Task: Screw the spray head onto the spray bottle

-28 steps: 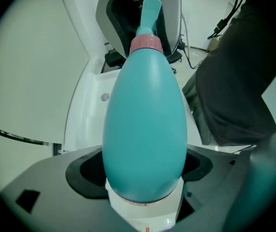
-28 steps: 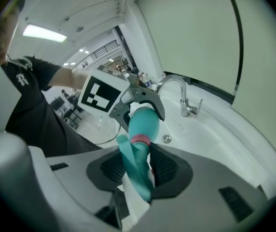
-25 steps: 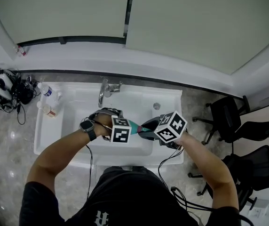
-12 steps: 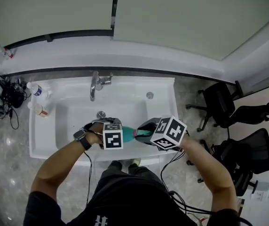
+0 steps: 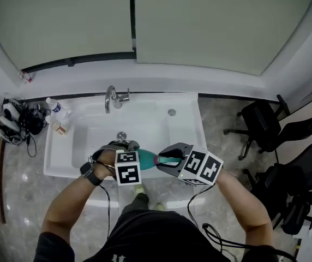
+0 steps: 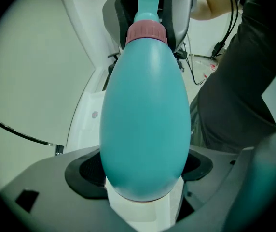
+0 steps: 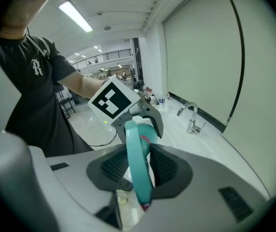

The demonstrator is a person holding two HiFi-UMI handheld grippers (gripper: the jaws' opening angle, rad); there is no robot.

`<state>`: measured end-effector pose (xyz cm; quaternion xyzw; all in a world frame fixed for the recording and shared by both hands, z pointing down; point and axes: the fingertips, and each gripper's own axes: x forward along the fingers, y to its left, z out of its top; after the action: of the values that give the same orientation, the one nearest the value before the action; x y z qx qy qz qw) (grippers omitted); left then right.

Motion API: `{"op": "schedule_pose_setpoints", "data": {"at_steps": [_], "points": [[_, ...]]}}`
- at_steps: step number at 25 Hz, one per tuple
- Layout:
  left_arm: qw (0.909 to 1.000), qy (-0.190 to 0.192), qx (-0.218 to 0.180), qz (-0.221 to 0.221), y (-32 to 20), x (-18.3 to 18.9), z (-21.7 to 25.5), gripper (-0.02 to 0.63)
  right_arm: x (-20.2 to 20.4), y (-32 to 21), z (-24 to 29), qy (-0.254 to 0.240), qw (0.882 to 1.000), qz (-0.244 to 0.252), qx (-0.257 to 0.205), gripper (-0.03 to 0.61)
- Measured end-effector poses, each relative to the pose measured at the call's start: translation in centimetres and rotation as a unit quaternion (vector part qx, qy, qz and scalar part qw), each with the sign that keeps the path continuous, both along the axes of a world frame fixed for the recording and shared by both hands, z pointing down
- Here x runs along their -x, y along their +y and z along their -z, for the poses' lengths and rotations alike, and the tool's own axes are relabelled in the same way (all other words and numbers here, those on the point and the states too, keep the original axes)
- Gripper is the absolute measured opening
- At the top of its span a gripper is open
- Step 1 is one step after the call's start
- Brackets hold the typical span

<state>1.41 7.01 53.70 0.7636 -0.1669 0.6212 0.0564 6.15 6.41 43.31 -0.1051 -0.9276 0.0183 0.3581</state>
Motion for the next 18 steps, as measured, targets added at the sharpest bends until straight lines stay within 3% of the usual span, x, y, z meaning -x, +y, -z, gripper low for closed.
{"op": "schedule_pose_setpoints", "data": {"at_steps": [7, 14, 18], "points": [[0.9989, -0.008, 0.023, 0.041, 10.8, -5.4, 0.4, 0.419, -5.4, 10.0, 0.7, -0.050, 0.998, 0.024, 0.037, 0.127], [0.9976, -0.024, 0.021, 0.062, 18.5, -5.9, 2.4, 0.419, -6.3, 17.4, 2.3, -0.069, 0.996, 0.041, 0.040, 0.127], [0.9980, -0.023, 0.004, 0.058, 22.0, -4.0, 3.2, 0.419, -4.5, 21.3, 3.3, -0.076, 0.996, 0.039, 0.025, 0.127]]}}
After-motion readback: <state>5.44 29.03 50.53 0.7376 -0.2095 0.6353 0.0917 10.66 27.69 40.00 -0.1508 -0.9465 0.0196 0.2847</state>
